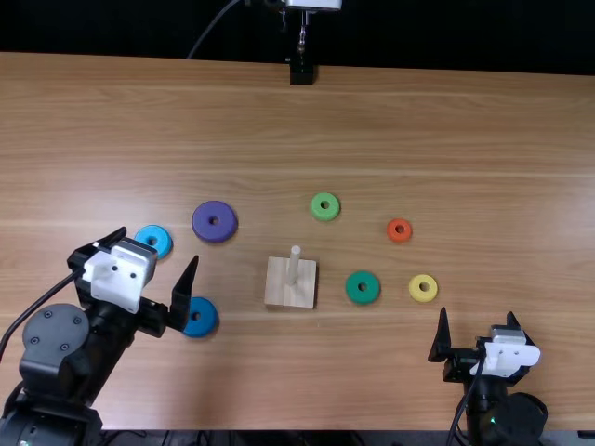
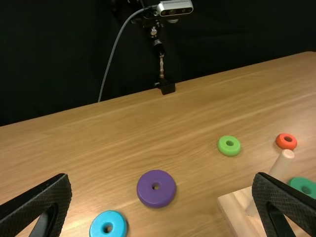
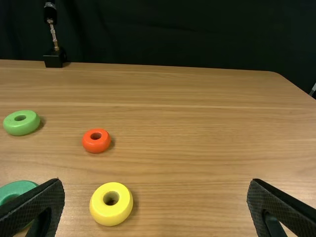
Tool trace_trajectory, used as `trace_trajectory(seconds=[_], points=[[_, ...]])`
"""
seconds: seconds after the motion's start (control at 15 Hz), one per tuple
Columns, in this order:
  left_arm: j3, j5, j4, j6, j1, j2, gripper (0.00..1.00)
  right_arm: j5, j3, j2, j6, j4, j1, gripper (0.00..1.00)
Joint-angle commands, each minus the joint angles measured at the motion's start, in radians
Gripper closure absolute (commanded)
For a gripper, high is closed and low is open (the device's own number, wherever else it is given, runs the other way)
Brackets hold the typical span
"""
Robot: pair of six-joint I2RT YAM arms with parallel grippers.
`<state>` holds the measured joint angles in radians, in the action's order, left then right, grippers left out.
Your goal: Build the Hanoi tower: stack the rings onto the peg from bottom to top in this color order: purple, dark blue, light blue, dark green, light green, yellow, orange.
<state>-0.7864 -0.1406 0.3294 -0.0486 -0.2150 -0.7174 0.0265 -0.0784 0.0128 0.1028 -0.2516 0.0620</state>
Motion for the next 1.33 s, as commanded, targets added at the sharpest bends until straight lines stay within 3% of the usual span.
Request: trace_trajectory(seconds=[0.0, 0.27, 0.53, 0.67, 1.0, 1.13, 1.2, 1.27], points=[[-0.057, -0.031, -0.002, -0.008, 0.011, -0.039, 0.00, 0.014, 0.063, -0.013, -0.002, -0.066, 0.007, 0.00], [-0.192, -0.032, 0.193, 0.003, 0.017, -0.257, 0.00, 0.014, 0.063, -0.013, -0.002, -0.066, 0.007, 0.00], [-0.346, -0.053, 0.433, 0.003, 0.086, -0.527, 0.00, 0.014, 0.063, -0.013, -0.002, -0.066, 0.007, 0.00], [-0.410, -0.062, 0.446, 0.003, 0.086, -0.652, 0.00, 0.014, 0.063, -0.013, -0.002, -0.066, 0.007, 0.00], [-0.628, -0.056, 0.495, 0.003, 0.062, -0.970, 0.00, 0.014, 0.063, -0.013, -0.002, -0.066, 0.006, 0.00], [-0.743, -0.025, 0.580, 0.001, 0.037, -1.093, 0.00, 0.014, 0.063, -0.013, -0.002, -0.066, 0.007, 0.00], [-0.794, 0.025, 0.628, 0.001, 0.026, -1.148, 0.00, 0.014, 0.063, -0.013, -0.002, -0.066, 0.007, 0.00], [-0.846, 0.100, 0.670, -0.001, 0.002, -1.197, 0.00, 0.014, 0.063, -0.013, -0.002, -0.066, 0.007, 0.00]])
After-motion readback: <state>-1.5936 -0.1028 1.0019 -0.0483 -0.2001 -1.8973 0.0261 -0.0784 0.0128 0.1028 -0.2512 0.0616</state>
